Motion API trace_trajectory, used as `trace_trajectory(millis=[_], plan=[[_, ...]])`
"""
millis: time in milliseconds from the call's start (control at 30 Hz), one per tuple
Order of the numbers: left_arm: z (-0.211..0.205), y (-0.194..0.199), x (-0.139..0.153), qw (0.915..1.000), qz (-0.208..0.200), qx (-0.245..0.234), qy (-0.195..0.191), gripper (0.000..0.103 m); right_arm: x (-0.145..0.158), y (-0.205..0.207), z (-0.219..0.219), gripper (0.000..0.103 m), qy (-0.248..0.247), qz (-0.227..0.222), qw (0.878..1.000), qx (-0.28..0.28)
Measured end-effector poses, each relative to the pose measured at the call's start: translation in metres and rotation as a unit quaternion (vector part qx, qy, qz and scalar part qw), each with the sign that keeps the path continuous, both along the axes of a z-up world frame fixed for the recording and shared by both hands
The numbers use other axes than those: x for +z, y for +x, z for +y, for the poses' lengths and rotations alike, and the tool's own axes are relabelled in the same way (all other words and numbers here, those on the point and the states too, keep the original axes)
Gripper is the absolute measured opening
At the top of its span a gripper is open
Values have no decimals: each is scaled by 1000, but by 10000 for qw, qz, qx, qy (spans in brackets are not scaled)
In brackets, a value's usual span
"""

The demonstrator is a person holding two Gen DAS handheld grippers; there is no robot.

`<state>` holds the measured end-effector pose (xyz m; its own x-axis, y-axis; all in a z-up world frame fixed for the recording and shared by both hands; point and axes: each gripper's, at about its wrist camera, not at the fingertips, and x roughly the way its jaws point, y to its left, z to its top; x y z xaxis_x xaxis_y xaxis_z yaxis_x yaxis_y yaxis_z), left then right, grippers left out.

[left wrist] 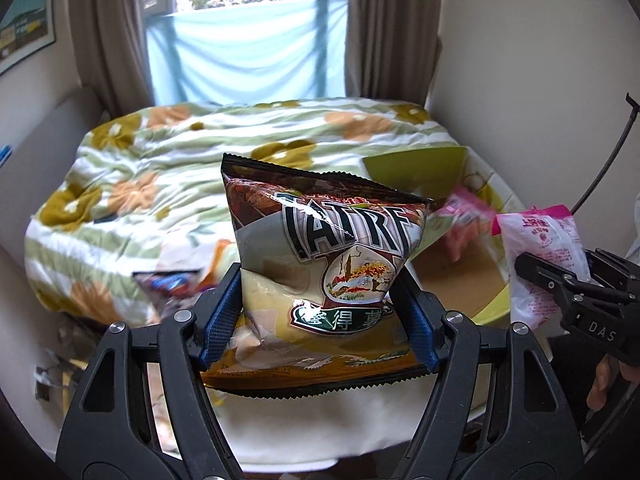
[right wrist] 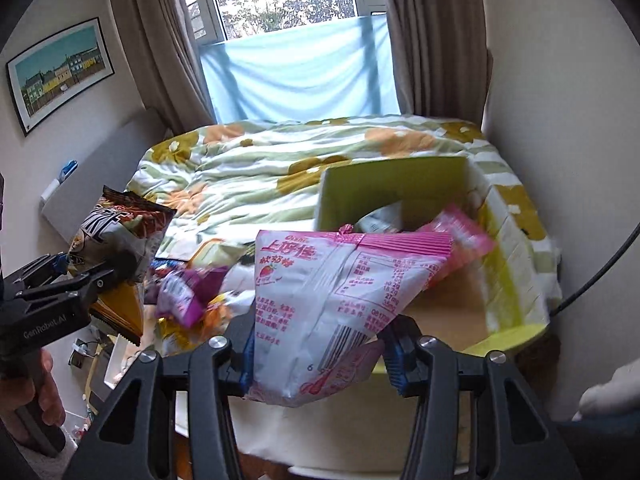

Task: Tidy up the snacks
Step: 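Lift both bags over the cardboard box and open both tools to drop them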

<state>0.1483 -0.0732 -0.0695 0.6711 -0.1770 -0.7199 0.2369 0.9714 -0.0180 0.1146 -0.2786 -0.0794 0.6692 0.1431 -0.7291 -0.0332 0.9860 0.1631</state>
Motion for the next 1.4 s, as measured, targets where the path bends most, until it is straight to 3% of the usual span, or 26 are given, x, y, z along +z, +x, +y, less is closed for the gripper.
trace_trajectory(millis=[267, 567, 633, 700, 1167, 1400], plan=[[-125, 42, -13, 9993, 276, -254, -67, 70, 0, 25, -93, 46, 17, 82, 9999, -74], [-185, 68, -60, 9954, 935, -156, 153, 72, -18, 43, -141, 46, 136, 383, 9992, 46], [-185, 69, -70, 9940, 1068, -130, 193, 81, -23, 46, -146, 46, 178, 447, 9988, 54], [-185, 69, -75, 9931, 1144, -107, 214, 102, -28, 47, -149, 46, 217, 497, 9985, 50], [-134, 34, -70, 9926, 1177, 119, 273, 102, -37, 53, -140, 46, 438, 711, 9964, 163], [-111, 28, -62, 9931, 1090, 354, 229, 102, -59, 76, -124, 46, 276, 954, 9944, 362]])
